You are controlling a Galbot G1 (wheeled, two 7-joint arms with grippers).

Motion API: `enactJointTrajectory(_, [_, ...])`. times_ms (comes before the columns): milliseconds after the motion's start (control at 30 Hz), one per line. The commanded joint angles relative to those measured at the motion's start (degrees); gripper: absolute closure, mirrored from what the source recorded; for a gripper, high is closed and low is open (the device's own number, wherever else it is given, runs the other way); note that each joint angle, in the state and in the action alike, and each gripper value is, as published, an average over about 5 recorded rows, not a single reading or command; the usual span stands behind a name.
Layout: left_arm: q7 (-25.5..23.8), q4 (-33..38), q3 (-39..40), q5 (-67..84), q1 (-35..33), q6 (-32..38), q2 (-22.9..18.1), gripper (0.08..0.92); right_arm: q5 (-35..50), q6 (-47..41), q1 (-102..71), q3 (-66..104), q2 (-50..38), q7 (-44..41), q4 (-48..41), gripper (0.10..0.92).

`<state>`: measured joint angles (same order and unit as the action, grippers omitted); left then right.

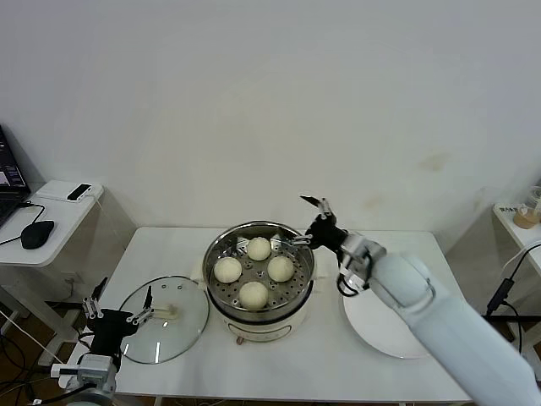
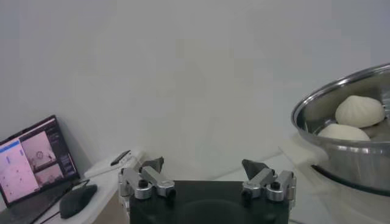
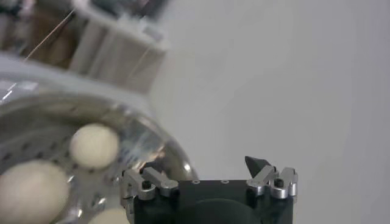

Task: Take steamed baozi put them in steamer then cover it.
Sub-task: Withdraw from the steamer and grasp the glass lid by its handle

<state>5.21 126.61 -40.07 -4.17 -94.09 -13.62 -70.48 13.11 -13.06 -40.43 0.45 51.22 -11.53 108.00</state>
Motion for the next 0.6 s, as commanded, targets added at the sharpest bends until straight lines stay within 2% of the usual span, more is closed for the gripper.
enactJointTrajectory(33, [1.7, -5.6, 0.3, -11.7, -0.1, 7.7, -0.1, 0.177, -3.8, 15.7, -35.5, 39.3, 15.8, 0.1, 5.4, 0.203])
enactJointTrajectory(133, [3.1, -7.6, 0.2, -22.3, -0.2, 11.3, 0.0, 0.177, -3.2, 15.7, -39.9, 45.3, 20.5, -0.9, 6.7, 0.203])
enactJointTrajectory(267, [3.6, -9.1, 0.2, -33.7, -0.4, 12.3, 1.4, 0.177, -2.8, 15.2, -45.1, 50.0, 24.3, -0.9, 8.0, 0.203])
enactJointTrajectory(600, [5.0, -15.7, 0.5, -67.3, -5.1, 18.2, 7.3, 0.177, -3.9, 14.0, -48.8, 53.5, 25.9, 0.2, 8.5, 0.203])
